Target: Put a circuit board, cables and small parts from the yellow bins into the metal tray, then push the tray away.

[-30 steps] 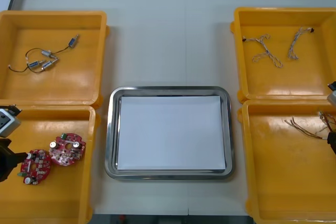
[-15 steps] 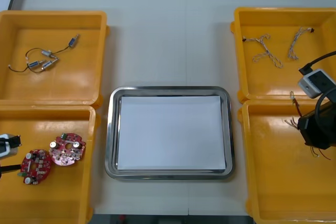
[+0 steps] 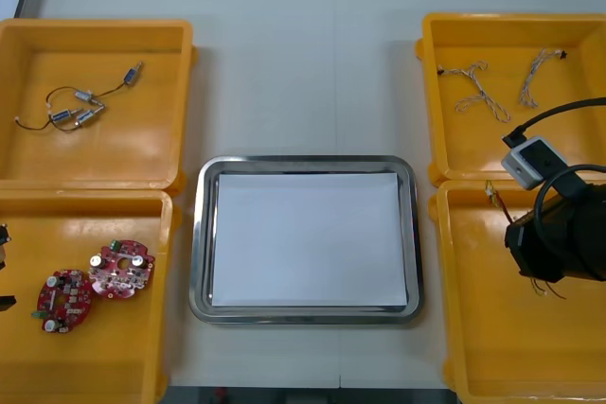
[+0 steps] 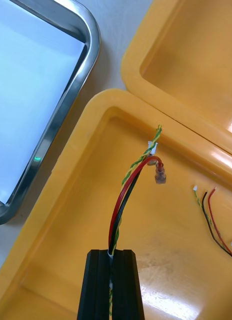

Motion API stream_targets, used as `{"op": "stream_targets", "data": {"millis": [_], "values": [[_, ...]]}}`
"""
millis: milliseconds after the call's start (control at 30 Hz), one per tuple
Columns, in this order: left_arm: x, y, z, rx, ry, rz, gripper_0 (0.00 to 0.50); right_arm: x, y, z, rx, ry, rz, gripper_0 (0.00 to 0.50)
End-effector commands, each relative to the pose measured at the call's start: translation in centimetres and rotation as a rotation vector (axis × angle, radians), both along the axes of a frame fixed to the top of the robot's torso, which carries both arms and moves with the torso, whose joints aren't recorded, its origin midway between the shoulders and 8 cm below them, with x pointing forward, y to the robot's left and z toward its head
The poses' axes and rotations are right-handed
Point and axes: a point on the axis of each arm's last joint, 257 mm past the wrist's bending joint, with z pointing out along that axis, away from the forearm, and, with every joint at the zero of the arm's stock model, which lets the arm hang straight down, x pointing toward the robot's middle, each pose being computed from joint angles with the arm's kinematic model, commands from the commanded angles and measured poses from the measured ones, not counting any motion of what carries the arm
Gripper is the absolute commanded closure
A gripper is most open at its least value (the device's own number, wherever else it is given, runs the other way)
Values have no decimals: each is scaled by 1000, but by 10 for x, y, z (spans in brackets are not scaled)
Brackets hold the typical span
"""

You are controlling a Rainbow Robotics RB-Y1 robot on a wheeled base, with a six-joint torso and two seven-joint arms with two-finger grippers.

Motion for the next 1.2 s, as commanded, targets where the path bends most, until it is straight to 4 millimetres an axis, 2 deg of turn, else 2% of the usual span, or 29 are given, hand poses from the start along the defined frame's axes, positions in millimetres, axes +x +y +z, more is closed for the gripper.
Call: {"op": "stream_targets", "data": {"millis": [33, 200, 533, 867, 1033, 1200], "values": [[3, 17, 15, 41, -9, 11, 0, -3, 12, 10, 23, -17, -17, 500], [5, 20, 10, 40, -18, 23, 0, -5, 16, 9, 42, -10, -32, 500], [9, 24, -12, 11, -8, 59, 0, -4, 8, 8, 39, -10, -82, 500], [1, 14, -31, 12, 25, 42, 0, -4, 4, 7, 36, -12, -101, 500], [0, 19, -28, 29, 33, 30, 0, -4, 4, 7, 36, -12, -101, 500], [1, 36, -11, 75, 33, 21, 0, -4, 4, 7, 36, -12, -101, 500]]}}
